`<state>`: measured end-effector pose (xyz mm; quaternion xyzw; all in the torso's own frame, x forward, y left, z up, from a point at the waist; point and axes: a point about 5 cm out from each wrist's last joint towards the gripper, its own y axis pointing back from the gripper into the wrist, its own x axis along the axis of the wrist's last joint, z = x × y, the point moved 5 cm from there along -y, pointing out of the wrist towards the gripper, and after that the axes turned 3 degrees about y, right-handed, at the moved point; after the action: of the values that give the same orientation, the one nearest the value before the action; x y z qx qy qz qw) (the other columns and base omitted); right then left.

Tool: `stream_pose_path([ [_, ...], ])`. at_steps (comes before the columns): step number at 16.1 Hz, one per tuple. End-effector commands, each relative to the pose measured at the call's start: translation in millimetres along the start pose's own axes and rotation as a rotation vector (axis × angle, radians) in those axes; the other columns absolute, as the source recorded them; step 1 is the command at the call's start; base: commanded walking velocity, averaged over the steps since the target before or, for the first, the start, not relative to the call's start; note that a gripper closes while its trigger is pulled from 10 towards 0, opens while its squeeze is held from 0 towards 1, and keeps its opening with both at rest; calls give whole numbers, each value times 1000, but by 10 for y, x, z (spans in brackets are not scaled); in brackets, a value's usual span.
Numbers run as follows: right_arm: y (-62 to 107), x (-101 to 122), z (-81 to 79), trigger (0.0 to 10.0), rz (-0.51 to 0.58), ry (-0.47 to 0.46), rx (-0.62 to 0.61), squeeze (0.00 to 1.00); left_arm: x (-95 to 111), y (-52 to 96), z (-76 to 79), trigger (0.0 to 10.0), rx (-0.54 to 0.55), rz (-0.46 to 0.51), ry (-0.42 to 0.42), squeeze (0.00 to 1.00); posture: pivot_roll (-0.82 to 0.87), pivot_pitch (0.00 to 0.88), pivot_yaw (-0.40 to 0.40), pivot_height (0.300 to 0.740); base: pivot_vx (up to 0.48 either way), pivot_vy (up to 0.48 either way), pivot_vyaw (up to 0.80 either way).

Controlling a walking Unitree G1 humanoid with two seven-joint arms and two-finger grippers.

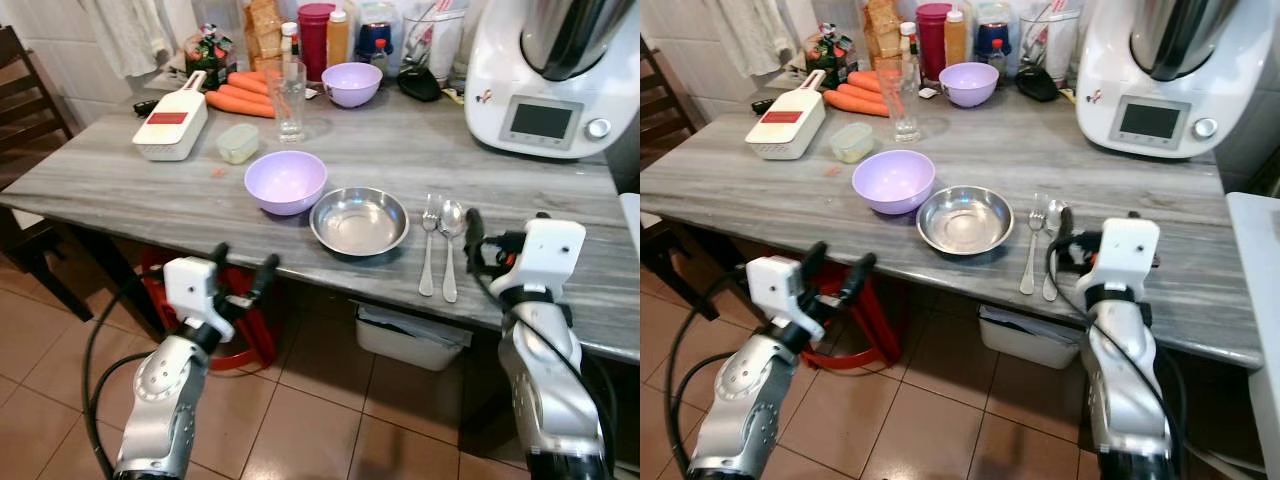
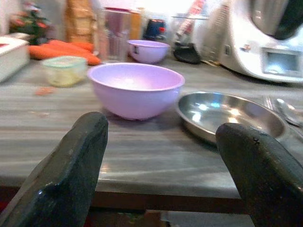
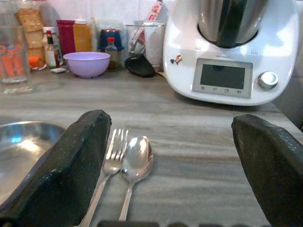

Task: Setting the table

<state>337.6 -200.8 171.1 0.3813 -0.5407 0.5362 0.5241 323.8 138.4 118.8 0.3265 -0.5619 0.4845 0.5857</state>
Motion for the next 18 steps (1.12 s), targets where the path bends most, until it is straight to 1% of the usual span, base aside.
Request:
stream_pose_path([
  [1,47,54,-56,10000,8,9,30,0,4,39,-66,10000,39,4,-18,0,-83,49,51,740,0,0,0],
  [2,126,31,-64,10000,-4,8,43,0,6,55,-91,10000,58,9,-31,0,-83,49,51,740,0,0,0],
  [4,186,-10,-74,10000,-22,-3,53,0,19,59,-142,10000,85,14,-48,0,-75,54,46,740,0,0,0],
  [7,157,2,-94,10000,-24,-24,43,0,52,21,-182,10000,103,23,-61,0,-78,43,52,740,0,0,0],
  [8,152,-6,-100,10000,-30,-11,41,0,53,12,-184,10000,102,24,-62,0,-80,41,53,740,0,0,0],
  [18,152,-6,-100,10000,-30,-11,41,0,53,12,-184,10000,102,24,-62,0,-80,41,53,740,0,0,0],
])
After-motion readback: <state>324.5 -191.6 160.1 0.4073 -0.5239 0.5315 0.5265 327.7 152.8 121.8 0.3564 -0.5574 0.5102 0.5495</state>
